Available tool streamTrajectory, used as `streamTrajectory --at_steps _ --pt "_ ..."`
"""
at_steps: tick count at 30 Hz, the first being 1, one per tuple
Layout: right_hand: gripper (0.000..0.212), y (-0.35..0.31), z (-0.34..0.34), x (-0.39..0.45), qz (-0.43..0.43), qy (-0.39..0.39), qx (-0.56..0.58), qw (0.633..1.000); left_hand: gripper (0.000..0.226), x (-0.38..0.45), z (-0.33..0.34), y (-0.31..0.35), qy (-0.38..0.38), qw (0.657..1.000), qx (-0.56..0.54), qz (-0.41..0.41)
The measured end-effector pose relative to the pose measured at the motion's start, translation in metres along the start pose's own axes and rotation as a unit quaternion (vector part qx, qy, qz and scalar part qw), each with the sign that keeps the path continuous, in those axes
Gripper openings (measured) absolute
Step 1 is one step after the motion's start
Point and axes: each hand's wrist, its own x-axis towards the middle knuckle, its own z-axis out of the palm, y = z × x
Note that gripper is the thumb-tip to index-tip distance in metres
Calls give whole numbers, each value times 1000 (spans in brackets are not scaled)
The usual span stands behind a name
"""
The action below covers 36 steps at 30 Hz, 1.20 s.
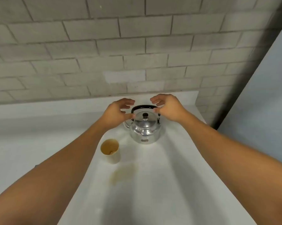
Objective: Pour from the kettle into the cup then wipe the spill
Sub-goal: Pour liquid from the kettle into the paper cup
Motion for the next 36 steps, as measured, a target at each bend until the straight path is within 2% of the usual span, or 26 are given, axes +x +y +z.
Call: streamTrajectory --at_steps 5,8,14,24,26,30,33,36 --pt "50 11 15 22 28 -34 -19 999 63 20 7 -15 5 998 4 -56" --pt "47 18 22 33 37 -49 -8 998 55 29 11 -21 8 998 -13 -62" --pt "16 23 31 37 41 -31 30 998 30 36 19 -29 28 998 27 -47" --pt "10 5 35 25 37 37 121 991 23 39 5 -14 12 999 31 -19" --pt "10 -4 30 22 23 49 115 992 26 34 -7 -6 -7 1000 29 -6" --pt "9 -23 20 10 -2 66 118 991 40 0 -43 -5 -16 999 -42 7" --pt "10 -38 15 -1 -30 72 116 990 53 -39 -62 -20 -27 997 -76 -2" --pt "12 -48 11 -12 -46 73 114 990 71 -75 -67 -44 -48 997 -63 -23"
